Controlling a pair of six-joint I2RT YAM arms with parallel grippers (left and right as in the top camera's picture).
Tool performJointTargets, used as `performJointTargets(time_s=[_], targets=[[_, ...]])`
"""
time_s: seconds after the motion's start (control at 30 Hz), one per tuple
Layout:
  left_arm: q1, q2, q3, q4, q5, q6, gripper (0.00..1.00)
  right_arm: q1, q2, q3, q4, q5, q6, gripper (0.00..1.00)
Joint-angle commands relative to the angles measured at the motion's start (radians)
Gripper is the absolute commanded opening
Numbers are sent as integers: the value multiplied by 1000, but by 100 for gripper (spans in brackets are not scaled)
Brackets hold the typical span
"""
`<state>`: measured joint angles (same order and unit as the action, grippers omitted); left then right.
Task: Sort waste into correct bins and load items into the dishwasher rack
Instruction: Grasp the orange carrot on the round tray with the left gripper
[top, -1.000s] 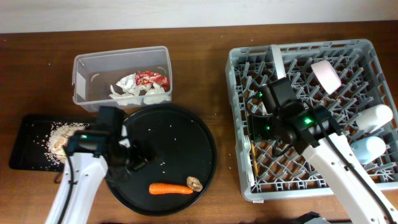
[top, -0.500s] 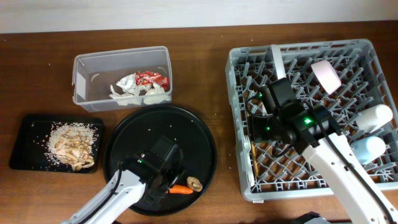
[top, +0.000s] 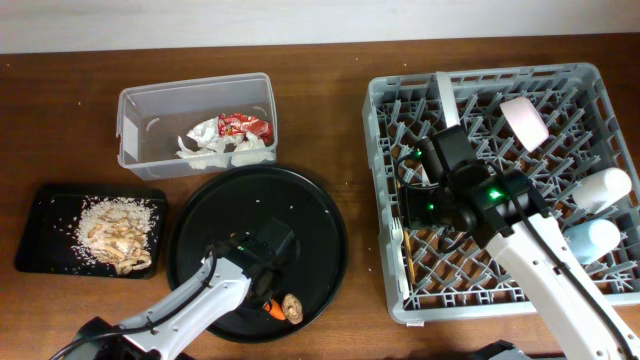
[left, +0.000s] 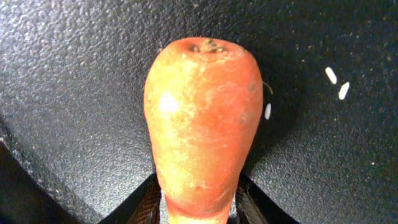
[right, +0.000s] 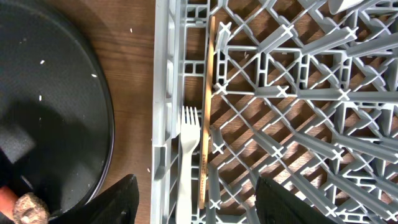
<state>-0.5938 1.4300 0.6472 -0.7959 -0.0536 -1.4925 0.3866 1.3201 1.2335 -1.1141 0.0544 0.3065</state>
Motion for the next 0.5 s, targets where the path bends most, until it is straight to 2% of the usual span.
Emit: performJointTargets(time_s=[0.0, 0.03, 0.13, 0.23, 0.33, 0.4, 0.47], targets=[[3, 13, 20, -7, -87, 84, 34, -1, -6, 14, 0, 9, -2, 64], [3, 11, 32, -8, -105, 128, 30, -1, -6, 14, 0, 9, -2, 63], [51, -6, 116, -19, -112, 437, 20, -1, -6, 14, 0, 9, -2, 64], [159, -44, 231, -124, -142, 523, 18, -1, -6, 14, 0, 9, -3, 63], [346, -100, 314, -163, -217, 624, 18, -1, -6, 14, -1, 9, -3, 63], [531, -118, 329, -153, -224, 628, 18, -1, -6, 14, -1, 9, -3, 63], [734, -117, 330, -98, -224, 688, 18, -1, -6, 14, -2, 9, -3, 63]])
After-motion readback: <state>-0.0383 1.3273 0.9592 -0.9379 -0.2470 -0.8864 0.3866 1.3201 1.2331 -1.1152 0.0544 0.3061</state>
